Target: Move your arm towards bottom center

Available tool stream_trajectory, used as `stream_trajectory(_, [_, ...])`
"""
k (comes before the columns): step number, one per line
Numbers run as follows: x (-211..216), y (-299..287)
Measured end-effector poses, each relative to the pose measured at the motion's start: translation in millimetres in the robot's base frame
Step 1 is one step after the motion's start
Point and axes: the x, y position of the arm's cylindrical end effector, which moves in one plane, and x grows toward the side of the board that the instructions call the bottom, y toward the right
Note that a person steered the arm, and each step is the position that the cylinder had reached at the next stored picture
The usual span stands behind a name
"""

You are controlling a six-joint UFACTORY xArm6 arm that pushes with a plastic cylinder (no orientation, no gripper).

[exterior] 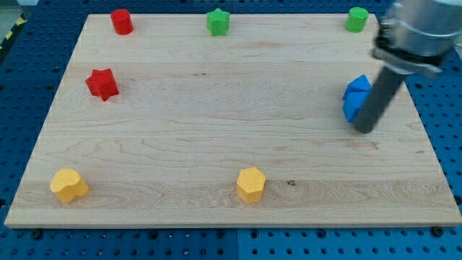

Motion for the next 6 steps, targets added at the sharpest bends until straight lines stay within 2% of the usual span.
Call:
stream_trajectory(2, [0.7,-161.1])
stream_trajectory(3, [23.5,-220.4])
stream_trajectory(4, [61.7,-247.4])
stream_trajectory(5, [102.5,-243.1])
stream_trajectory(6, [134.1,-212.2])
